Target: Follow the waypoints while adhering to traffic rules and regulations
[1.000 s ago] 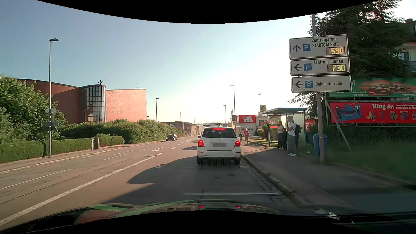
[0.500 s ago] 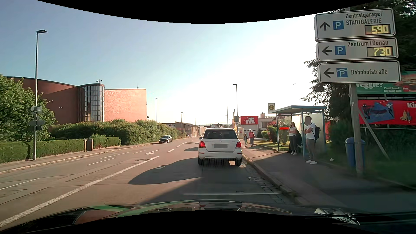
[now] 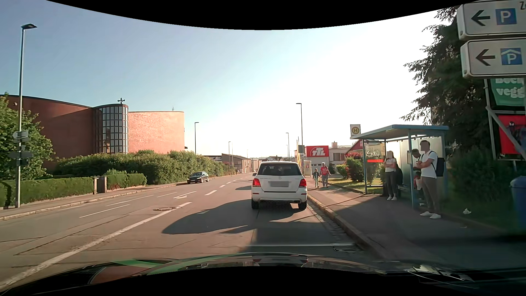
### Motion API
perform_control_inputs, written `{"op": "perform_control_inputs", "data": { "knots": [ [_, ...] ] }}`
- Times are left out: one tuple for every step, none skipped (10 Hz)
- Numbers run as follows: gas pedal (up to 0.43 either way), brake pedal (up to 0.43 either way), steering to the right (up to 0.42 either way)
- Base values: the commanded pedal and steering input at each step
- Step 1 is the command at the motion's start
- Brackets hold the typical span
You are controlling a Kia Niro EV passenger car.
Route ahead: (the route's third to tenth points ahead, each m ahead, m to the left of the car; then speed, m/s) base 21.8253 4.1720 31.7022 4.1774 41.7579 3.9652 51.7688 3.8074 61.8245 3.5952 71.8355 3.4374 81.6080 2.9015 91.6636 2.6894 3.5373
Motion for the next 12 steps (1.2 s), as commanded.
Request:
{"op": "perform_control_inputs", "data": {
  "knots": [
    [0.0,0.0,0.0],
    [0.0,0.0,0.0],
    [0.0,0.0,0.001],
    [0.0,0.0,0.003],
    [0.0,0.0,0.005],
    [0.0,0.0,0.005],
    [0.0,0.0,0.004],
    [0.0,0.0,0.004],
    [0.0,0.0,0.004],
    [0.0,0.0,0.004],
    [0.0,0.037,0.004],
    [0.0,0.055,0.003]
  ]
}}
